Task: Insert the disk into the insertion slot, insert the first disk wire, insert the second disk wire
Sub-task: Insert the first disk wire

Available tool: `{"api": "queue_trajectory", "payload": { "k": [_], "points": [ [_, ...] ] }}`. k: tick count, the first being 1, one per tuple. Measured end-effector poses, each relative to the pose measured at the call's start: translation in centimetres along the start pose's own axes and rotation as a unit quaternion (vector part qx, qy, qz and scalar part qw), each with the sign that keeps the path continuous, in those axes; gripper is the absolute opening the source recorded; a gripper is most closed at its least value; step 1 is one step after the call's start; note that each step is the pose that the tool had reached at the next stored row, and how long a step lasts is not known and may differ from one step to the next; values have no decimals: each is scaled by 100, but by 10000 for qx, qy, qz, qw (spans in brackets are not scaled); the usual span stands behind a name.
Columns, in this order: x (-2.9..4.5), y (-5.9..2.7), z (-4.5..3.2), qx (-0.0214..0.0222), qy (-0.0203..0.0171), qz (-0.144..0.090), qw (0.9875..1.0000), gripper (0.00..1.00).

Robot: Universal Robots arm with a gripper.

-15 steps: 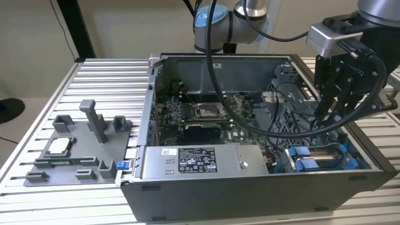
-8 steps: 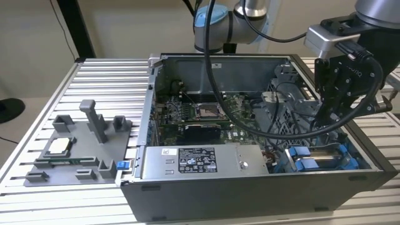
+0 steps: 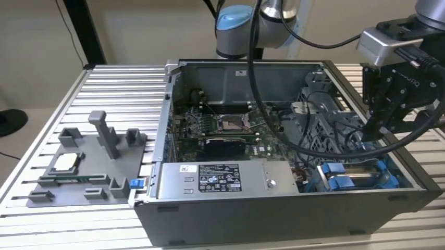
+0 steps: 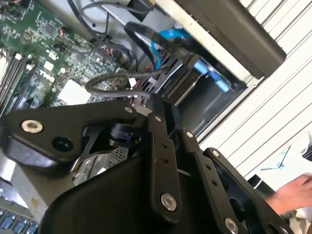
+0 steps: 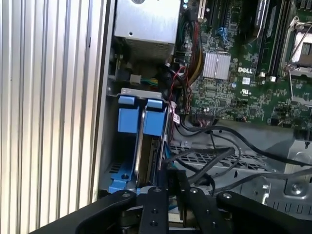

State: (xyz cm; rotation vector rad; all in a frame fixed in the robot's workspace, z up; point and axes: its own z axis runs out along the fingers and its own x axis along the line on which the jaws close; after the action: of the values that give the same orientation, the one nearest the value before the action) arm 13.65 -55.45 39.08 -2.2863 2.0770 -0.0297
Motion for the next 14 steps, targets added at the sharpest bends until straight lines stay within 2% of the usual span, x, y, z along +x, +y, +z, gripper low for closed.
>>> {"api": "queue_trajectory", "payload": {
  "k": [3,5,11,14],
  "points": [
    [39,-111,10,-28,-3,1,10000,0],
    [77,-146,34,-39,-7,1,10000,0],
    [193,-167,142,-40,-10,17,10000,0],
    [207,-164,195,-38,-6,79,10000,0]
  ]
}}
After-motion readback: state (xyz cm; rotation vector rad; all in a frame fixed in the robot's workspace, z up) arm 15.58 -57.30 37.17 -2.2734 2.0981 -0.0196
